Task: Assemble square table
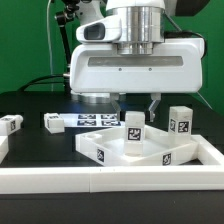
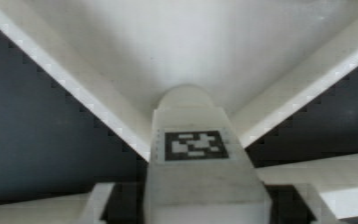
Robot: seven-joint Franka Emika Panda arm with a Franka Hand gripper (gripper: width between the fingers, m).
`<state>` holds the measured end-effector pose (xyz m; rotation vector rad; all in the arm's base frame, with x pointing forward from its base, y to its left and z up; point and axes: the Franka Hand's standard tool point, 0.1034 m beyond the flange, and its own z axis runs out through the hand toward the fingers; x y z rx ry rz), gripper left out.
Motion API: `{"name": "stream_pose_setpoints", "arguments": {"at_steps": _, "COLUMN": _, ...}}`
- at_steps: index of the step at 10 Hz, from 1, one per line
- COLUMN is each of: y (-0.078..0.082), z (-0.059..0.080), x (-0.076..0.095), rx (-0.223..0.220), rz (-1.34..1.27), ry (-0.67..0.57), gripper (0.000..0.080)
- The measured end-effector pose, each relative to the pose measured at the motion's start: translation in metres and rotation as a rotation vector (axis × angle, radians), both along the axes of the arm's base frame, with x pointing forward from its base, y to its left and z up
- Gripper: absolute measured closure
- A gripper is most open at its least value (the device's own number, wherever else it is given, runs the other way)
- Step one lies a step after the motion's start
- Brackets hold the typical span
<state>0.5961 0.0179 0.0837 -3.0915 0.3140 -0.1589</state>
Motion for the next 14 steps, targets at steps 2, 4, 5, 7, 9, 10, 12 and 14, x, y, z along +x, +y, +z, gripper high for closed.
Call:
{"name": "stream_pose_setpoints", "arguments": {"at_steps": 2, "y": 0.007, "z": -0.001, "x": -0.002, "rx": 0.04, "rz": -0.295, "ry": -0.012, "gripper": 0.0508}}
{"name": "stream_pose_setpoints", "arguments": {"at_steps": 4, "y": 0.011, "z": -0.001, "x": -0.001, "rx": 0.065, "rz": -0.474, "ry": -0.015, "gripper": 0.0508}}
{"name": "stream_pose_setpoints", "arguments": {"at_steps": 5, "y": 0.015, "z": -0.001, "x": 0.0, "rx": 0.082, "rz": -0.608, "ry": -0.021, "gripper": 0.0508}}
{"name": "stream_pose_setpoints", "arguments": {"at_steps": 7, "y": 0.021, "z": -0.002, "x": 0.0, "rx": 0.111, "rz": -0.788, "ry": -0.015, "gripper": 0.0508}}
{"name": "stream_pose_setpoints", "arguments": {"at_steps": 9, "y": 0.028, "z": -0.002, "x": -0.001, "rx": 0.134, "rz": -0.966, "ry": -0.007, "gripper": 0.0508}}
{"name": "stream_pose_setpoints", "arguments": {"at_steps": 10, "y": 0.029, "z": -0.002, "x": -0.001, "rx": 0.142, "rz": -1.011, "ry": -0.004, "gripper": 0.0508}}
{"name": "stream_pose_setpoints", "arguments": {"at_steps": 12, "y": 0.033, "z": -0.002, "x": -0.001, "rx": 0.17, "rz": -1.148, "ry": 0.008, "gripper": 0.0508}}
{"name": "stream_pose_setpoints", "arguments": {"at_steps": 14, "y": 0.035, "z": -0.002, "x": -0.002, "rx": 0.192, "rz": -1.232, "ry": 0.017, "gripper": 0.0508}}
